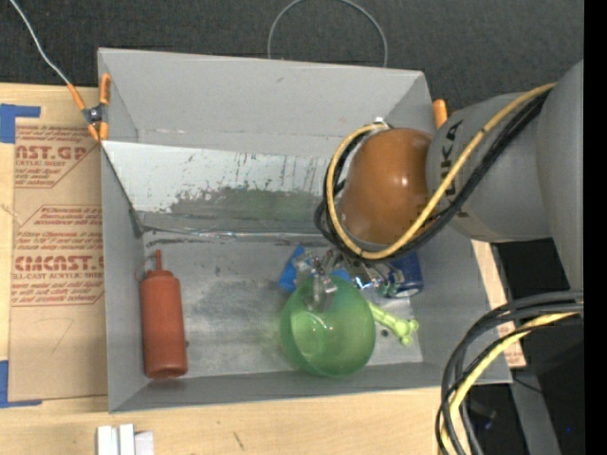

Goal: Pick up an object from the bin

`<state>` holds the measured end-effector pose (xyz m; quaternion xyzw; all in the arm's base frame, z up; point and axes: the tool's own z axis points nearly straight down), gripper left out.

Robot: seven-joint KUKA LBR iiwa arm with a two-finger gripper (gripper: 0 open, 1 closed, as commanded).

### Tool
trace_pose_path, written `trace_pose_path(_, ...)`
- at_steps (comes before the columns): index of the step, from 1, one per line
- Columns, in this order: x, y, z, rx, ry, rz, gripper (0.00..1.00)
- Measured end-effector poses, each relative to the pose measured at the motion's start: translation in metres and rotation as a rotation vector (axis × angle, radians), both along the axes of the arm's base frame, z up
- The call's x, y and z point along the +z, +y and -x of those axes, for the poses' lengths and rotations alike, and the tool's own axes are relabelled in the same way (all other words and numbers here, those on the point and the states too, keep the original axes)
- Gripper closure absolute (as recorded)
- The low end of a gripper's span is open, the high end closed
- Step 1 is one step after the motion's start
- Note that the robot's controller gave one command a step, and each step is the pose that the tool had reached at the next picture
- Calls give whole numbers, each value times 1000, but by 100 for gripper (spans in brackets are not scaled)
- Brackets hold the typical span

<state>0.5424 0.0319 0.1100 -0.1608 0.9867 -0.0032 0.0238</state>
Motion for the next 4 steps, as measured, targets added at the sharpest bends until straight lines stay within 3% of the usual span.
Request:
trace_pose_path(1,-6,14,-27,-114,5,-6,100)
trace_pose_path(2,73,6,-8,-36,6,-2,100)
trace_pose_path(3,74,44,-30,-73,-2,-7,100)
trace_pose_path(4,239,46,-7,-146,2,-8,100)
